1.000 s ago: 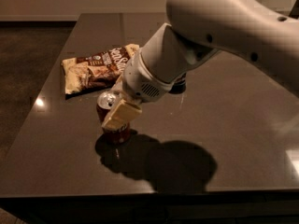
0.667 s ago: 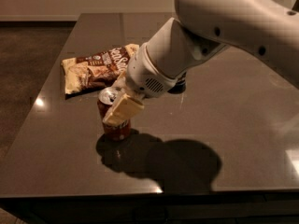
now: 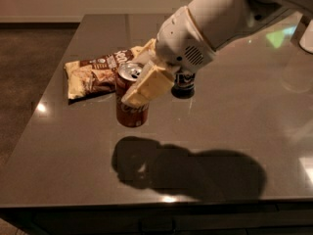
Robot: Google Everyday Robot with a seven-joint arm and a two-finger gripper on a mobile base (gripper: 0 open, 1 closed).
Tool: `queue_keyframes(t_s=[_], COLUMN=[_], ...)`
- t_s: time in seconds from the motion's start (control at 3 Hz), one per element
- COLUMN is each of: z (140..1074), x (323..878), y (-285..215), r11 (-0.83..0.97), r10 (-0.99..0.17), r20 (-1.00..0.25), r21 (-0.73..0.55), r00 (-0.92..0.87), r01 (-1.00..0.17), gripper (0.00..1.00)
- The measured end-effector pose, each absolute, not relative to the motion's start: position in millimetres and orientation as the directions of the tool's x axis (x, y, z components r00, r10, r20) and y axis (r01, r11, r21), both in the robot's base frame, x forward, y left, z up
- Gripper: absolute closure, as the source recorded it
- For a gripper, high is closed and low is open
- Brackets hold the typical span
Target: Move coke can near pepsi can
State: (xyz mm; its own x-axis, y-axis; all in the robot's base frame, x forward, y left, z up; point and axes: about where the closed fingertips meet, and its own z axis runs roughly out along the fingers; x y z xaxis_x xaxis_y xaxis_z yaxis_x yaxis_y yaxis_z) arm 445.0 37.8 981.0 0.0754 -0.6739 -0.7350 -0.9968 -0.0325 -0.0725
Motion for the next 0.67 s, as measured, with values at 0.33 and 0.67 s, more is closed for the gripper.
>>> queue_keyframes(t_s=[0.33,0.67], z=[1016.2,1049.4], x=[436.9,421.5], y=[24.0,13.6], r11=[-0.086,-0.142], r10=[-0.668,-0.671], r20=[-0.731,-0.71], r21=[-0.109,-0.161], r00=[0.139,0.214], r01=[-0.99,-0.977], gripper=[1.0,1.0])
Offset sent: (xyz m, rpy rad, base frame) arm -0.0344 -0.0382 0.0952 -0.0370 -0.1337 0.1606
